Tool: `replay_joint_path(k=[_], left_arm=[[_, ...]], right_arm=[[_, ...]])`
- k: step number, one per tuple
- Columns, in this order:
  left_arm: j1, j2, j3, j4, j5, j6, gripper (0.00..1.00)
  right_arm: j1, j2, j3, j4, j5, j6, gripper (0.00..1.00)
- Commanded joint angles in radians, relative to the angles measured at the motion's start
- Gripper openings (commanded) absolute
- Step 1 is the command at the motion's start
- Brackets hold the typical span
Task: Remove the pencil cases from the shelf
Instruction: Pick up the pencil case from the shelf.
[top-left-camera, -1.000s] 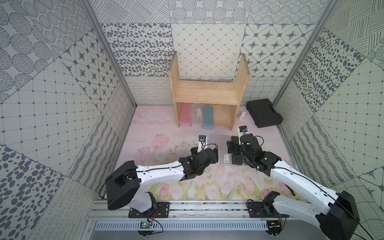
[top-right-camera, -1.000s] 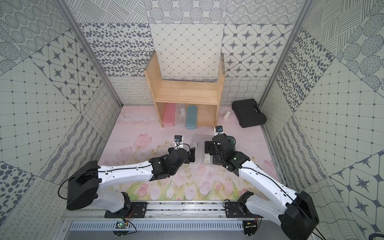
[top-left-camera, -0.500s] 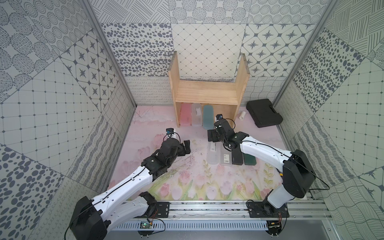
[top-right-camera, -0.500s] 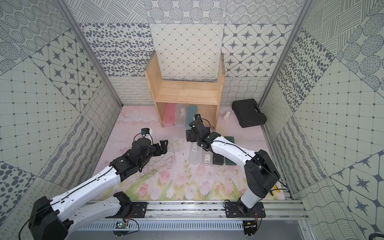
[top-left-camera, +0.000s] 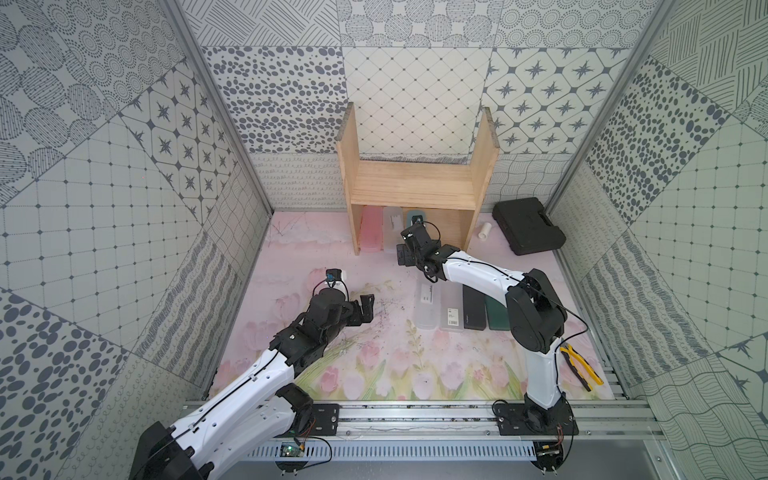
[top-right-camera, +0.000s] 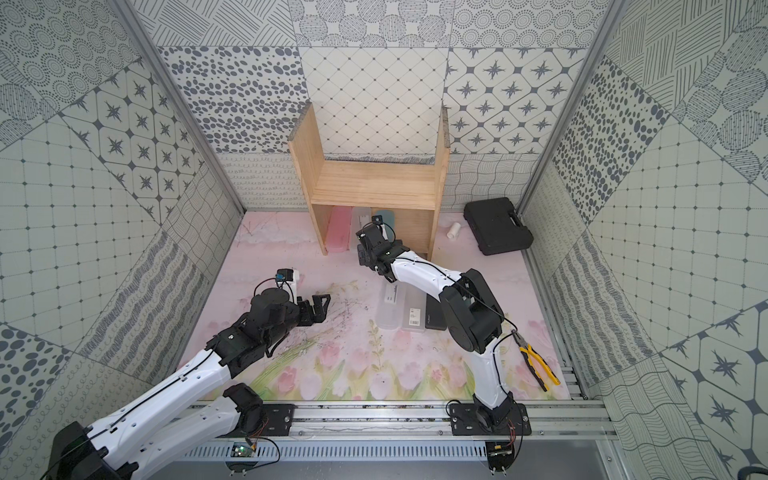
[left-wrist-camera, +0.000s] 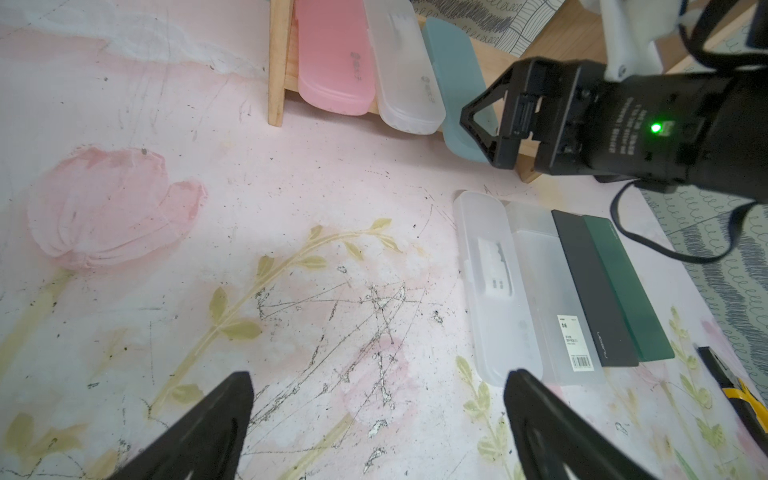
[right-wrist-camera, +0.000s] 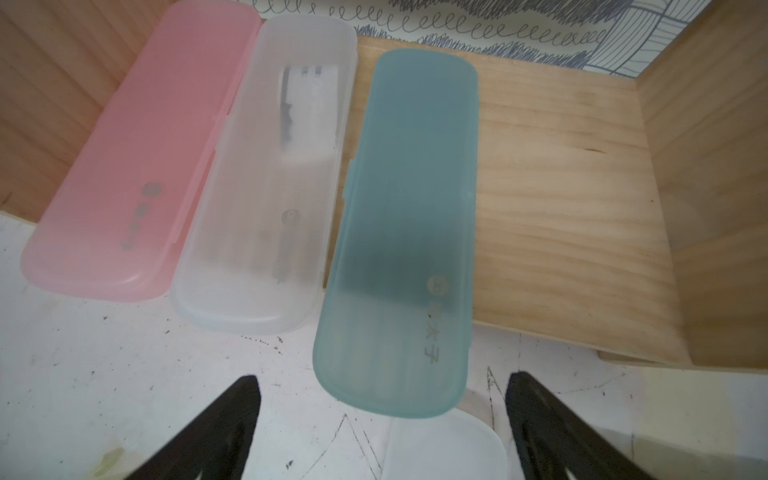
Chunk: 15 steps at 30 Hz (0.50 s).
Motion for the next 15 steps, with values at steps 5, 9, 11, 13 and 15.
replay_joint_path(k=[5,9,11,13,15], left_arm=[[0.006,-0.004,0.001,-0.004,0.022,0.027,0.99],[0.006,-0.006,0.001,-0.006,0.022,0.025,1.00],[0.006,-0.006,0.001,-0.004,0.023,0.025,1.00],[0.005,-0.006,0.001,-0.004,0.022,0.024,0.99],[0.006,-0.005,0.001,-0.006,0.021,0.024,1.00]], right_arm=[[-0.026,0.079,0.090,-0.041,-0.001,0.007,0.96],[-0.037,0.092,0.094,-0.049,-0.018,0.017,0.95],[-0.041,0.095,0.094,-0.053,-0.016,0.018,0.95],[-0.044,0.102,0.097,-0.061,-0.021,0.020,0.95],[-0.049,0.110,0.104,-0.072,-0.022,0.024,0.95]])
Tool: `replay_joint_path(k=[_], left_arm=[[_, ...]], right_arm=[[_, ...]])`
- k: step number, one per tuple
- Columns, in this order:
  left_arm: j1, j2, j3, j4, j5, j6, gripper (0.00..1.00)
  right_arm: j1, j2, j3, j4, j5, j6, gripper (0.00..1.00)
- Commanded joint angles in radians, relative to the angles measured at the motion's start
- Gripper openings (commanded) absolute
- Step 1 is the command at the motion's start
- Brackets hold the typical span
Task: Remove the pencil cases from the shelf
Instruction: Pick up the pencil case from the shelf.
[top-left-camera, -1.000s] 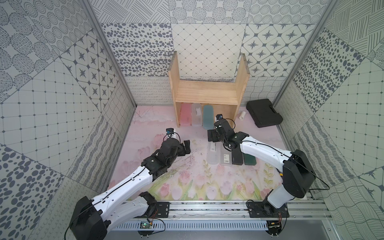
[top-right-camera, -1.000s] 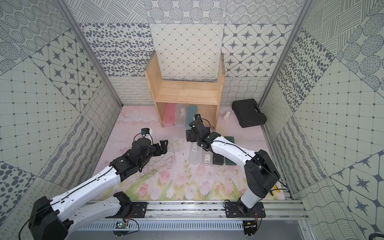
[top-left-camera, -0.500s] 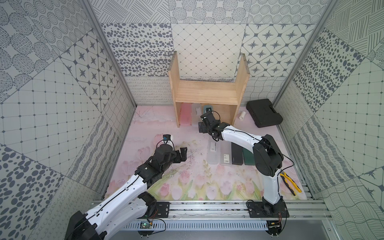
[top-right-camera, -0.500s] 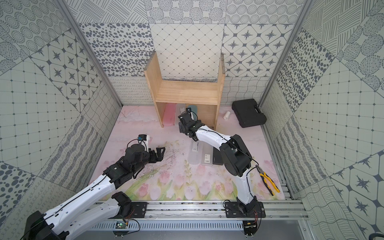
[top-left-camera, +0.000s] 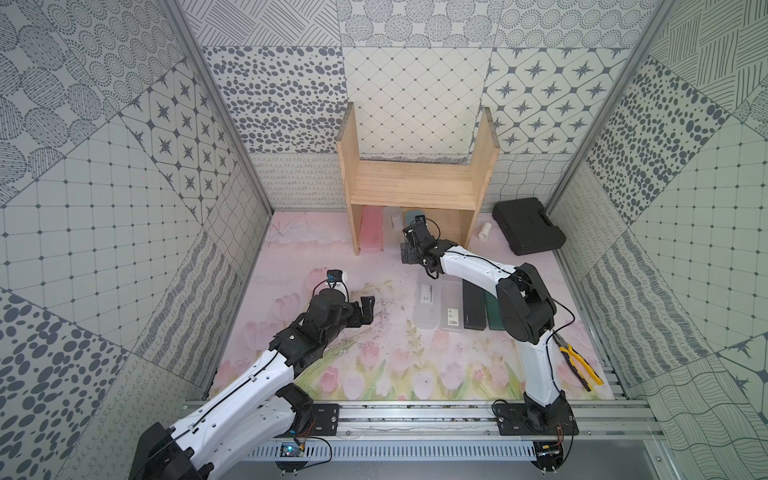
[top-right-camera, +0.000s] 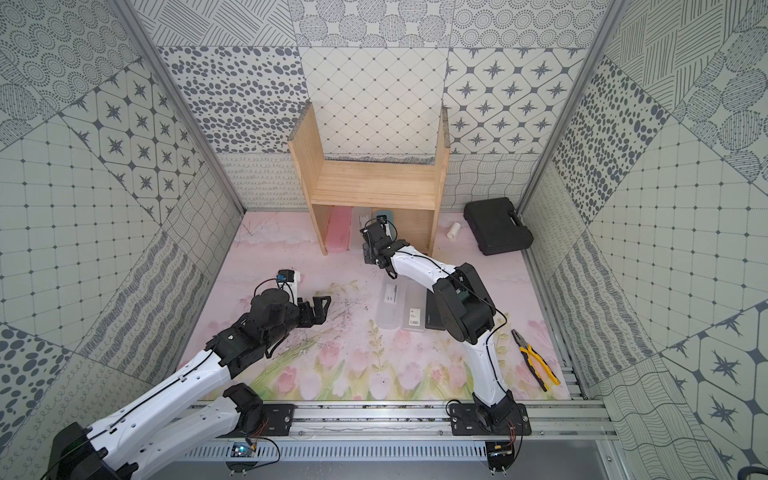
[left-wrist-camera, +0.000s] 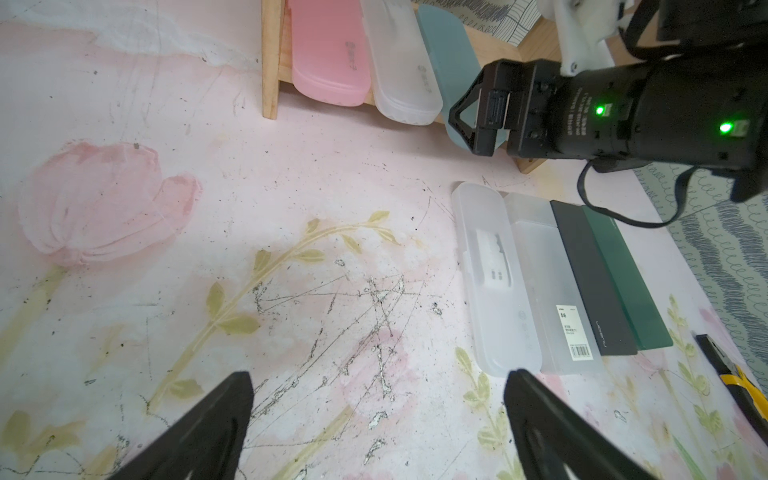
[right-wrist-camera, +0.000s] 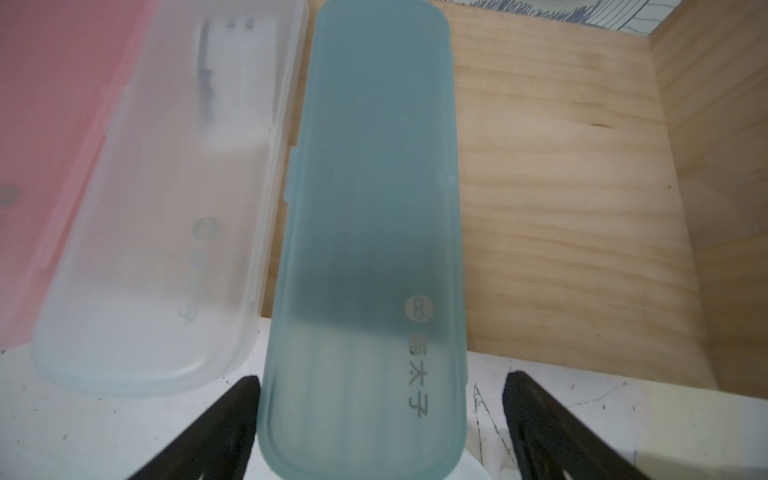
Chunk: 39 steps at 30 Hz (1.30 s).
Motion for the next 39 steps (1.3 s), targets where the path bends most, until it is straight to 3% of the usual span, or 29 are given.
replay_joint_path(k=[1,33,39], left_arm=[[0.005,-0.002,0.002,0.005,0.005,0.015,1.00],[0.005,0.005,0.000,0.007,-0.003,0.015,1.00],[0.005,0.005,0.001,0.007,-0.004,0.015,1.00]], right_arm=[[-0.006,0.029,0.036,-0.011,-0.004,0.014,0.95],[-0.041,0.118,0.143,-0.015,-0.026,-0.025,0.87],[-0.044,0.119,0.144,-0.017,-0.027,-0.022,0.79]])
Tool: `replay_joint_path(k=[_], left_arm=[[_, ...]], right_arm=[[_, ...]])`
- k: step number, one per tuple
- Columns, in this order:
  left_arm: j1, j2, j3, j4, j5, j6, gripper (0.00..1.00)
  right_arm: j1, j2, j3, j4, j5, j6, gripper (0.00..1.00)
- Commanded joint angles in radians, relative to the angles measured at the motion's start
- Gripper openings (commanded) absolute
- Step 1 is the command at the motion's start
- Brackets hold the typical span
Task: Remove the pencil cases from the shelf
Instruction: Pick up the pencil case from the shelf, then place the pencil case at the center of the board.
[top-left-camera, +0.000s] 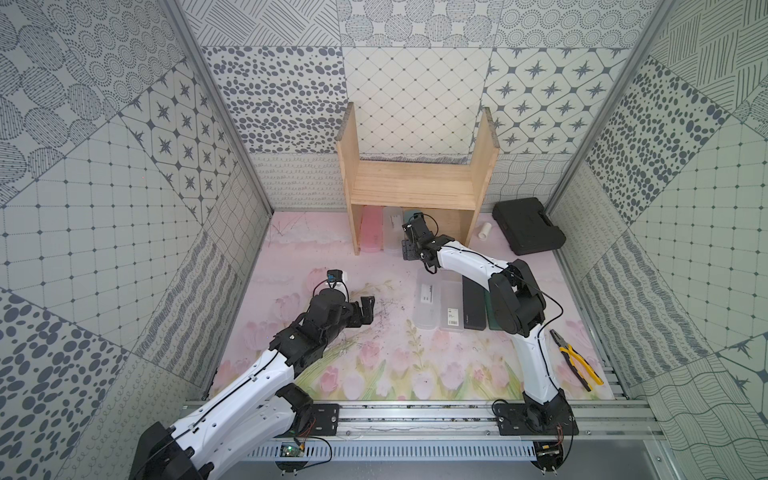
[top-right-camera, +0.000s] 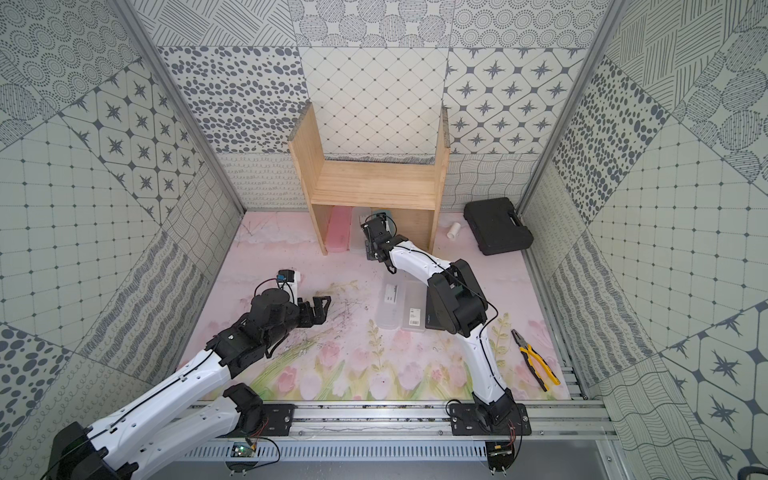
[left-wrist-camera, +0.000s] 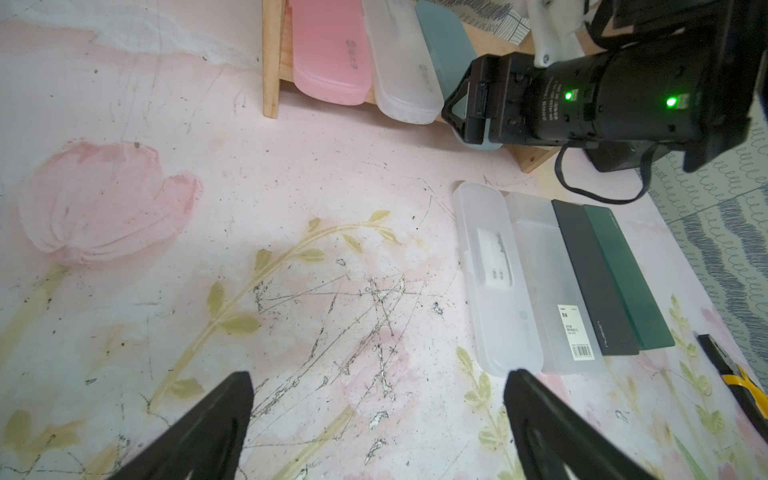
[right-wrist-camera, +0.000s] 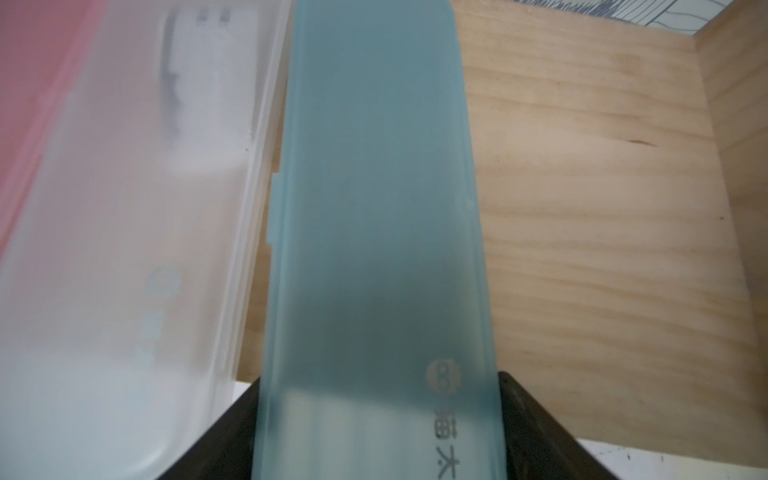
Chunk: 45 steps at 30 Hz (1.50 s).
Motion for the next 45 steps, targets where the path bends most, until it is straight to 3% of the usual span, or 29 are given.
replay_joint_path(k=[1,6,24,36,45], left_arm=[[0.005,0.003,0.000,0.007,-0.004,0.014,0.99],[0.005,0.002,0.001,0.008,-0.005,0.014,1.00],[0.006,-0.019,-0.005,0.002,-0.026,0.009,1.00],[0.005,-0.051,-0.020,0.000,-0.062,0.009,1.00],[0.005,-0.094,-0.037,-0.004,-0.085,0.006,0.99]], right_arm=[[-0.008,0.020,0.024,0.016,0.005,0.006,0.77],[-0.008,-0.001,0.007,0.005,0.016,0.020,0.68],[0.059,-0.315,-0.333,0.017,0.023,0.111,0.68],[0.202,-0.539,-0.578,-0.004,0.035,0.247,0.68],[0.333,-0.573,-0.645,-0.056,0.068,0.374,0.69]])
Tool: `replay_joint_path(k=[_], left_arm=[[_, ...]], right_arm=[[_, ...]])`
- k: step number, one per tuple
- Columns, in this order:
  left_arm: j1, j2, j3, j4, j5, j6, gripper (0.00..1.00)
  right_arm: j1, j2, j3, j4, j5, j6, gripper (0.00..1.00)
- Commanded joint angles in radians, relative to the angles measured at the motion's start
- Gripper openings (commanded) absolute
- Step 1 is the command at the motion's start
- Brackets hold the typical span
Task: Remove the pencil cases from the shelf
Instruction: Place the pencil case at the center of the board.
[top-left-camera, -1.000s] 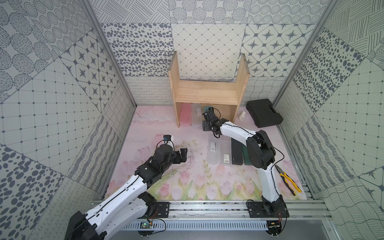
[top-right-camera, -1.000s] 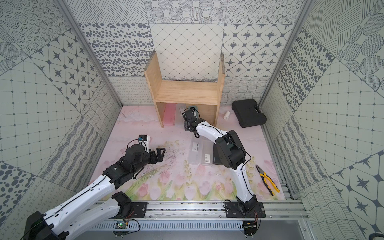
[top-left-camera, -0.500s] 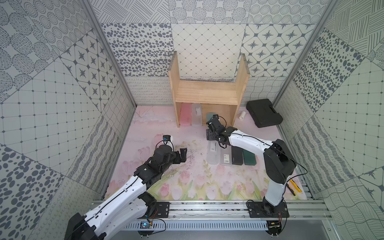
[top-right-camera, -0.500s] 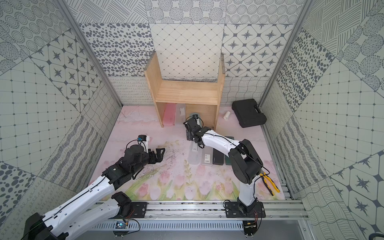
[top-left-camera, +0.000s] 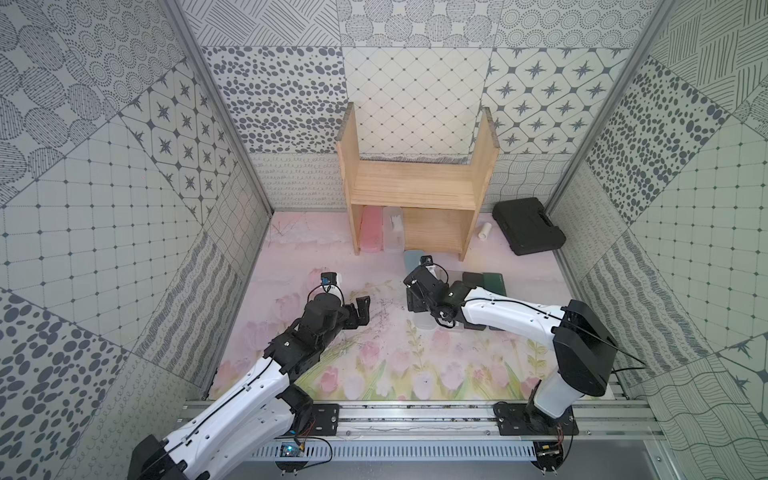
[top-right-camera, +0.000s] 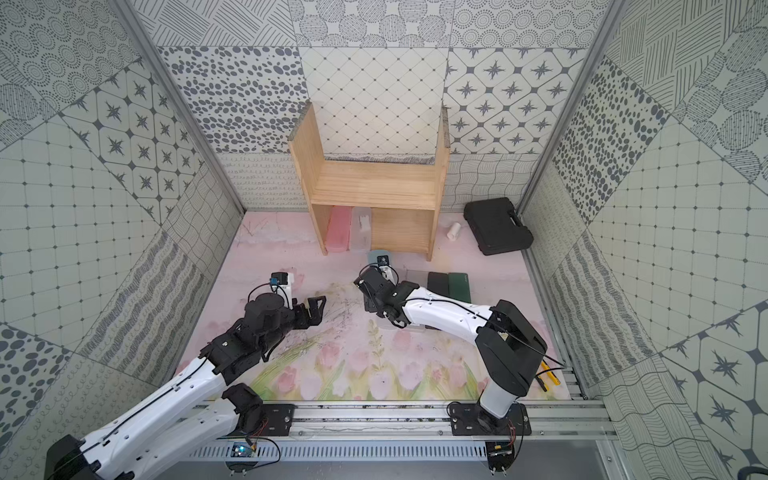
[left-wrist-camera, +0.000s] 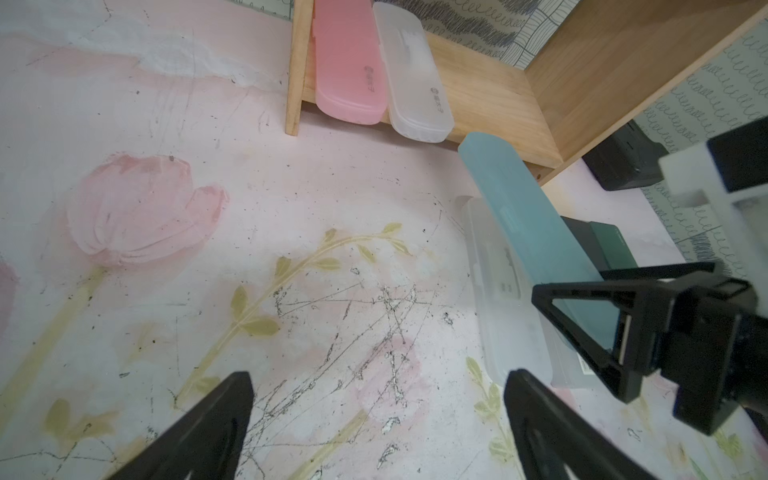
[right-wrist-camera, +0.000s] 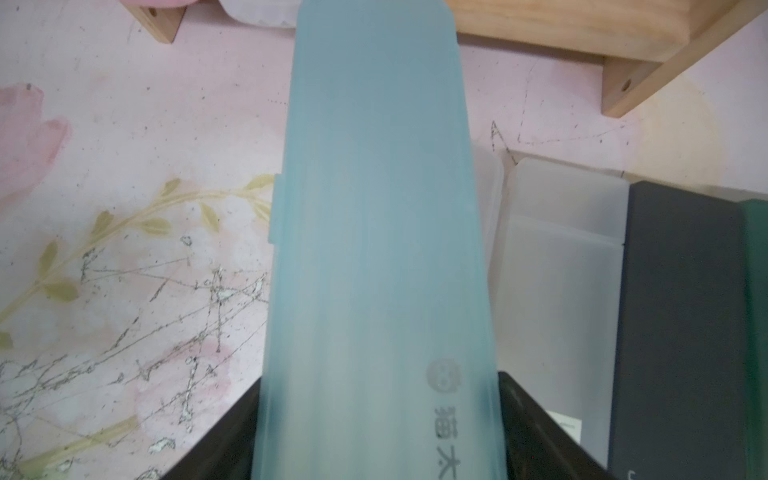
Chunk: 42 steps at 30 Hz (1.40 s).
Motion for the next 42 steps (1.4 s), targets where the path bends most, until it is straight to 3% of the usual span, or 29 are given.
replay_joint_path(k=[1,15,42], left_arm=[[0.005,-0.020,-0.006,0.004,-0.034,0.006,0.99],[0.005,-0.012,-0.007,0.009,-0.038,0.008,0.99],[0.004,-0.017,-0.007,0.004,-0.035,0.006,1.00]], right_arm=[[0.040,-0.014,-0.012,0.004,0.036,0.084,0.69],[0.137,0.195,0.118,0.007,0.085,0.232,0.71],[0.169,0.271,0.074,0.071,0.134,0.391,0.73]])
